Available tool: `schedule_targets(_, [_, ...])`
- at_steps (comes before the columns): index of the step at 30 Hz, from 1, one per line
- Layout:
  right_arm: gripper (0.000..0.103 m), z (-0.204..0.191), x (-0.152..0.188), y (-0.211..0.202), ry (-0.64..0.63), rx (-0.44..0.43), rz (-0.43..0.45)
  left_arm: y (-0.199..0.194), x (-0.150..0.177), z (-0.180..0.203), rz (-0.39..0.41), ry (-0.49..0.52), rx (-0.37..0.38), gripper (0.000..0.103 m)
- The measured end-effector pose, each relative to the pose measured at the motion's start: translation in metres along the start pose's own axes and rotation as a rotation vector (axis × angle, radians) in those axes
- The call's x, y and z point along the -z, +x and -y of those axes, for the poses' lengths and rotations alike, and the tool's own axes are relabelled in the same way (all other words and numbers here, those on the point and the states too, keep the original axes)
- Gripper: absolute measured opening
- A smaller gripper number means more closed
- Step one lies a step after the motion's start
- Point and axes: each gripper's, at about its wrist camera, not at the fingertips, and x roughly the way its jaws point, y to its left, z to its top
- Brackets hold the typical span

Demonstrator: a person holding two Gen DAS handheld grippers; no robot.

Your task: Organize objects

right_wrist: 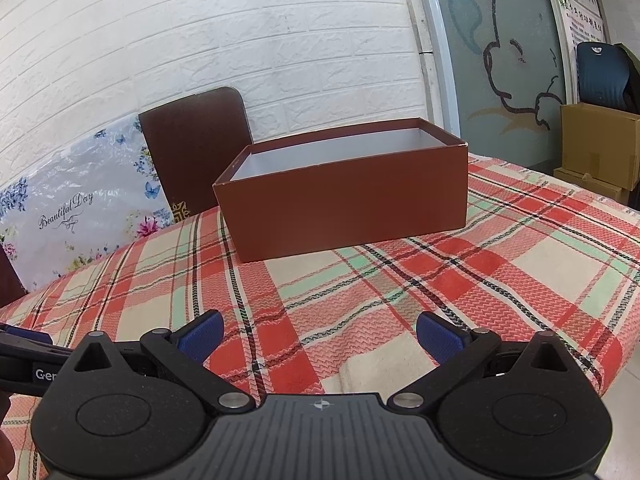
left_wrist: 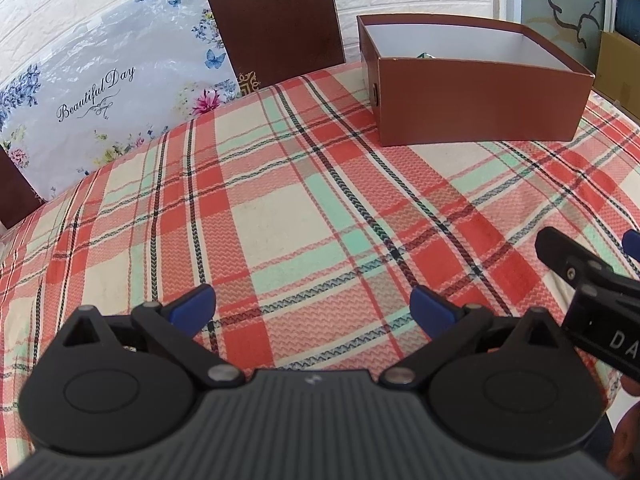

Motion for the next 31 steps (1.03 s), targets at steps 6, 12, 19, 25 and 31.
schedule_targets(6, [0.102, 0.0004, 0.0015, 0.002, 0.002, -0.001, -0.005, 0.0023, 0.0011, 0.0008, -0.009, -0.001, -0.005, 0.103])
schedule_targets(12, [0.102, 0.0002, 0.0016, 0.0019, 0.002, -0.001, -0.005, 0.0031, 0.0031, 0.0018, -0.016, -0.001, -0.009, 0.103])
schedule_targets(19, [0.102, 0.0014, 0.0016, 0.0024, 0.003, -0.002, -0.006, 0.0037, 0.004, 0.0024, -0.023, 0.002, -0.008, 0.103])
schedule_targets(25, [0.102, 0.0008, 0.0018, 0.0021, 0.003, 0.0, -0.005, 0.004, 0.0047, 0.0027, -0.02, 0.001, 0.001, 0.103])
schedule_targets(31, [0.102, 0.002, 0.0021, 0.003, -0.002, 0.003, 0.006, 0.0008, 0.0053, 0.0018, 0.008, 0.001, 0.028, 0.103])
